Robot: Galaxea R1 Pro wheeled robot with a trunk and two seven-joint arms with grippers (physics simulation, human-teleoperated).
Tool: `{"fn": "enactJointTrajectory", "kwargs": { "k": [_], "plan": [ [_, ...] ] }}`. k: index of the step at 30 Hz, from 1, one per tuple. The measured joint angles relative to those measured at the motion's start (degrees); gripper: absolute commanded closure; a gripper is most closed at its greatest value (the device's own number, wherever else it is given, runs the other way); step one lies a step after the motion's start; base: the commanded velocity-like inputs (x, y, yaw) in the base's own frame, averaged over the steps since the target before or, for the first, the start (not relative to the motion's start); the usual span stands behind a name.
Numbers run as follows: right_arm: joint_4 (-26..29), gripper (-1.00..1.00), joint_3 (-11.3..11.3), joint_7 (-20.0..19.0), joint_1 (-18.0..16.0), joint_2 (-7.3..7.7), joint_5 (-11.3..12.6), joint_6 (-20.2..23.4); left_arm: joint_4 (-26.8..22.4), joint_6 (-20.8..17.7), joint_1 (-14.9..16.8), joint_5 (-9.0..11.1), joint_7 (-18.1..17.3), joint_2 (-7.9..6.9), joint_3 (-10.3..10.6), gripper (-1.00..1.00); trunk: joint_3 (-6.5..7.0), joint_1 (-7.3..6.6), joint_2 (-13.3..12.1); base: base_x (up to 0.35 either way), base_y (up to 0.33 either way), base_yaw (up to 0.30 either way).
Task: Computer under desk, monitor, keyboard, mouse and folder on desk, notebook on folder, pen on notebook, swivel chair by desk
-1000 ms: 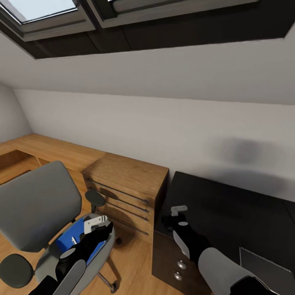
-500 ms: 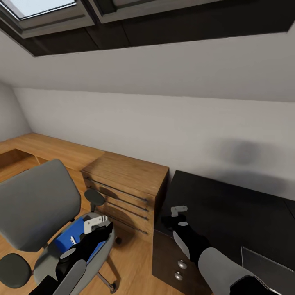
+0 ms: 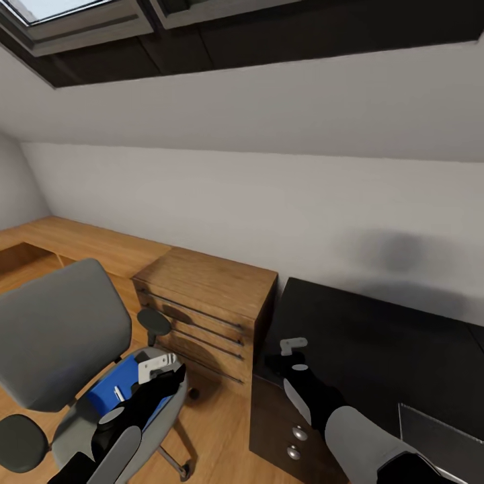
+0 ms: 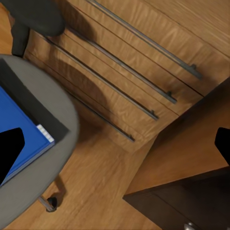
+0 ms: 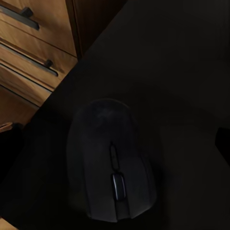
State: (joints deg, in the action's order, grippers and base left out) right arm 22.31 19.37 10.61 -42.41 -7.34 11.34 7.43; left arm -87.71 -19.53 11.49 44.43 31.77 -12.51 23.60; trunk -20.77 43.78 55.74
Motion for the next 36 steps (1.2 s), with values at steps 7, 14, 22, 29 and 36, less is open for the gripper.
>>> {"fn": "enactJointTrajectory", "kwargs": {
  "k": [7, 14, 22, 29, 36],
  "plan": [
    [0.00, -1.00, 0.04, 0.00, 0.00, 0.00, 0.00, 0.00, 0.00, 0.00, 0.01, 0.00, 0.00, 0.00, 0.00, -1.00, -1.26, 1.54, 2.81, 0.000, 0.000, 0.000],
    [0.00, -1.00, 0.08, 0.00, 0.00, 0.00, 0.00, 0.00, 0.00, 0.00, 0.00, 0.00, 0.00, 0.00, 0.00, -1.00, -2.52, 3.08, 5.62, 0.000, 0.000, 0.000],
    [0.00, -1.00, 0.09, 0.00, 0.00, 0.00, 0.00, 0.00, 0.00, 0.00, 0.00, 0.00, 0.00, 0.00, 0.00, -1.00, -3.96, 4.84, 8.83, 0.000, 0.000, 0.000],
    [0.00, -1.00, 0.09, 0.00, 0.00, 0.00, 0.00, 0.04, 0.00, 0.00, 0.01, 0.00, 0.00, 0.00, 0.00, -1.00, -5.21, 6.37, 11.64, 0.000, 0.000, 0.000],
    [0.00, -1.00, 0.09, 0.00, 0.00, 0.00, 0.00, 0.09, 0.00, 0.00, 0.02, 0.00, 0.00, 0.00, 0.00, -1.00, -5.76, 7.04, 12.86, 0.000, 0.000, 0.000]
  ]
}}
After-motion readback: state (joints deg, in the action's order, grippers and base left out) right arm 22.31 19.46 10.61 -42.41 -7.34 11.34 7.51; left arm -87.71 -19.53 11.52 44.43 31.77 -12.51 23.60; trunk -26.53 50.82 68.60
